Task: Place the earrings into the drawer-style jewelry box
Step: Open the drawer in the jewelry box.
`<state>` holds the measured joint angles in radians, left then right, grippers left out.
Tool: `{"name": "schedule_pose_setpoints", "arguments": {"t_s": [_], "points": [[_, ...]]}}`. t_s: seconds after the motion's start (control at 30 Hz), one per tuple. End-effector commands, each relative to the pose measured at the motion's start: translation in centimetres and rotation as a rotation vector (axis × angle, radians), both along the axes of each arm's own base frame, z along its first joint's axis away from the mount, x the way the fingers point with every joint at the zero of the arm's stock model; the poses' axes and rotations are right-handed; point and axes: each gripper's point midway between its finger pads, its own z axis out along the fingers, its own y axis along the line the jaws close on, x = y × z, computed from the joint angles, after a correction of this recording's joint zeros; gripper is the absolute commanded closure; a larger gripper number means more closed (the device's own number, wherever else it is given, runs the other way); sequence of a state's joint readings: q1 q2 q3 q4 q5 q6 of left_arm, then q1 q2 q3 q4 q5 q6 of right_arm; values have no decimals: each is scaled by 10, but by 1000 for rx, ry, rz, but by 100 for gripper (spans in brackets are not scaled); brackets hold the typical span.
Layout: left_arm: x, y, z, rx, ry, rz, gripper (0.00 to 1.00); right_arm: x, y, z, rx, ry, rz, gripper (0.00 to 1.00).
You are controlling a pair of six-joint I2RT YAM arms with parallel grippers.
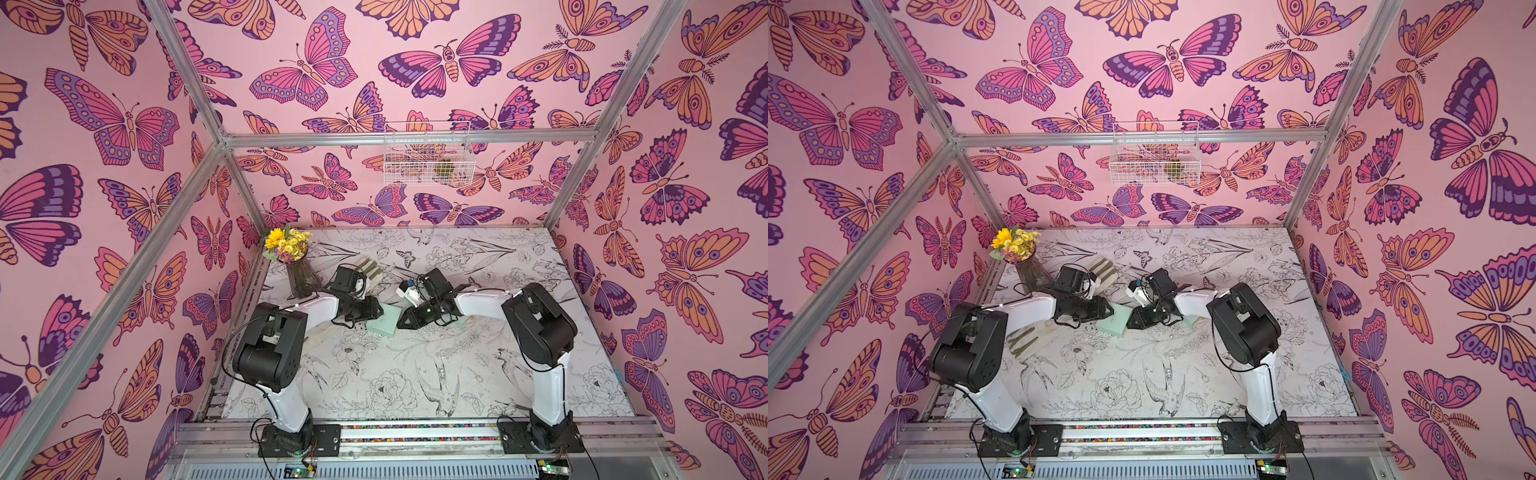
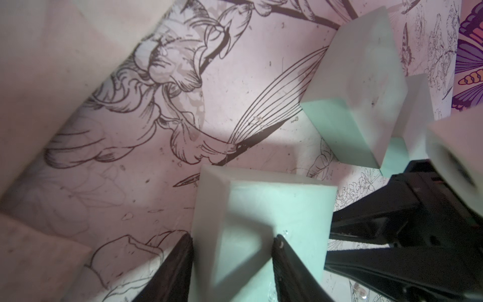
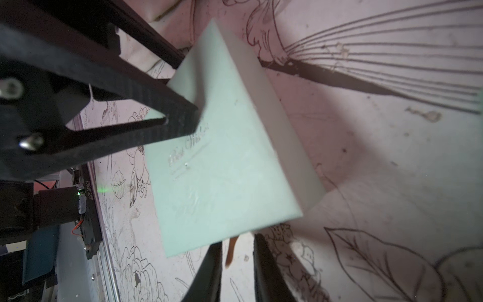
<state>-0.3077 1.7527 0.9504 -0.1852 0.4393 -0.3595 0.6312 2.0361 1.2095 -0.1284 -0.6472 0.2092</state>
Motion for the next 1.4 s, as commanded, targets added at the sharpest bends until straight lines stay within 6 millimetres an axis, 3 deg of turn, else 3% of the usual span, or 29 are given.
{"name": "schedule_pose_setpoints", "arguments": {"t_s": [0.0, 0.2, 0.43, 0.7, 1.37], "points": [[-15, 8, -26, 55, 85, -6, 50, -1, 11, 3, 24, 4, 25, 79], [-14, 8, -25, 57, 81, -6, 50, 0, 13, 7, 35, 2, 26, 86], [-15, 9, -25, 61, 81, -7, 50, -2, 14, 12, 38, 0, 27, 100], [-17, 15, -29, 92, 83, -3, 49, -8, 5, 14, 18, -17, 18, 100], [-21, 25, -32, 154, 84, -5, 49, -26, -40, -1, -89, -10, -17, 100]]}}
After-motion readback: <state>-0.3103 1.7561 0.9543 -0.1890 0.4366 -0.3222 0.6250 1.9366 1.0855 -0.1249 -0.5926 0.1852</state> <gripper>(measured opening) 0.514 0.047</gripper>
